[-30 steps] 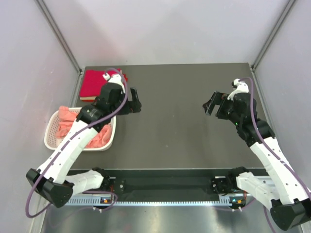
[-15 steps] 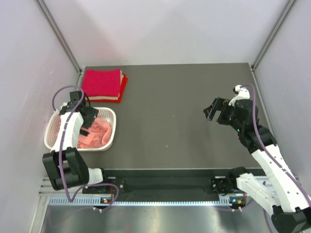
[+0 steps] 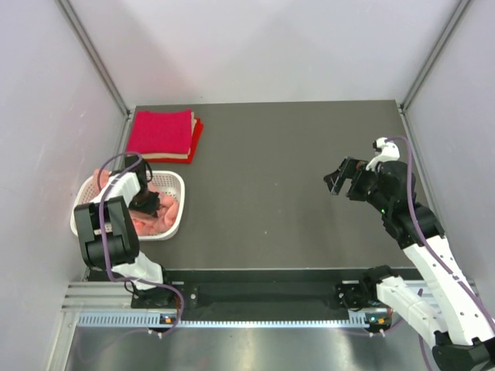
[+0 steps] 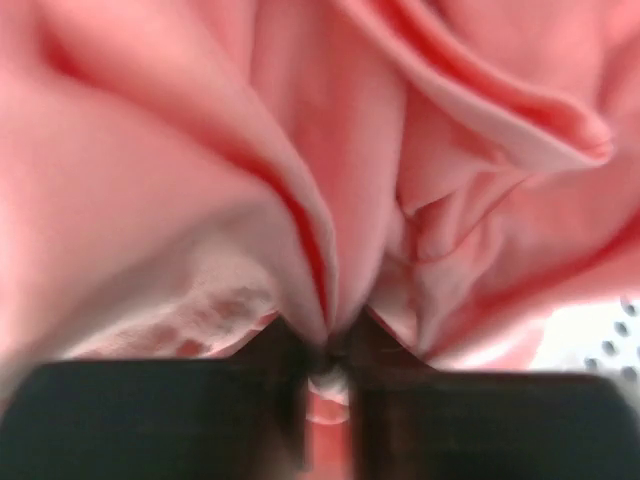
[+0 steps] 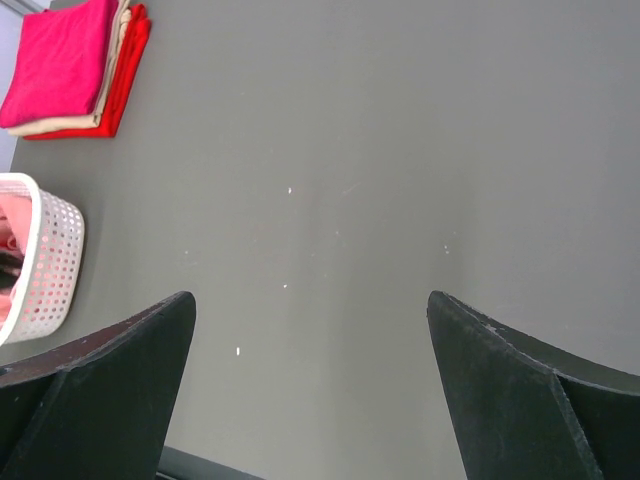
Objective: Fold and stack the t-shirts
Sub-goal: Grab the tshirt from the pile, then move the tshirt to the center of the board
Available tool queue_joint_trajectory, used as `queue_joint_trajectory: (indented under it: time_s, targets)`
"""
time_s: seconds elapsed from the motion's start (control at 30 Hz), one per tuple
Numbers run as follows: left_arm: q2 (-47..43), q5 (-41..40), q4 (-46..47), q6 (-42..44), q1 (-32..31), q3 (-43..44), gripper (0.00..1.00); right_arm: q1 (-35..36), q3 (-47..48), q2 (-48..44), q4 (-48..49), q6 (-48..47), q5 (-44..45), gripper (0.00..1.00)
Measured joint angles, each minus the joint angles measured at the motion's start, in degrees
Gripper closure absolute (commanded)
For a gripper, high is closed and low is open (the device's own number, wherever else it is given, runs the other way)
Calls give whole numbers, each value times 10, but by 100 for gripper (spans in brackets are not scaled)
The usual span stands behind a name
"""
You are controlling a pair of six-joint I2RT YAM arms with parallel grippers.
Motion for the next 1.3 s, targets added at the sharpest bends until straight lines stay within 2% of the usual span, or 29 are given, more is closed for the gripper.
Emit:
queue_joint_trajectory:
  time_s: [0.17, 0.23, 0.33, 0.43, 0.5, 0.67, 0.77, 0.87, 0.9, 1.03, 1.1, 1.13, 1.3]
  targets:
    - [-8, 34, -25, 29, -2, 55, 100, 0, 0, 0, -2, 1, 0, 0]
    - [-30, 39, -50, 52, -10, 121, 100, 0, 0, 0, -2, 2, 0, 0]
    - [-89, 23, -37, 110, -56, 250, 100, 0, 3, 1, -7, 6, 0, 1]
    - [-161, 56, 33, 158, -122, 358, 100, 0, 7, 1, -12, 11, 0, 0]
    - [-209, 113, 95, 169, -161, 409, 100, 0, 10, 1, -15, 15, 0, 0]
    - [-228, 246, 214, 167, -254, 476, 100, 0, 42, 0, -36, 23, 0, 0]
    - [-212, 300, 270, 173, -329, 421, 94, 0, 67, -5, -45, 27, 1, 0]
    - [-184, 333, 320, 179, -398, 280, 65, 0, 76, -24, -59, 35, 10, 0]
    - [-170, 340, 337, 182, -416, 231, 52, 0, 76, -31, -64, 36, 14, 0]
    - [-46, 372, 359, 173, -495, 28, 47, 0, 63, -67, -80, 44, 39, 0]
    - [1, 383, 345, 174, -517, -32, 43, 0, 48, -80, -87, 46, 56, 0]
    - [13, 384, 330, 178, -522, -54, 38, 0, 40, -82, -88, 47, 63, 0]
    - [-7, 339, 284, 209, -517, -46, 35, 0, 8, -27, -88, 38, 90, 7]
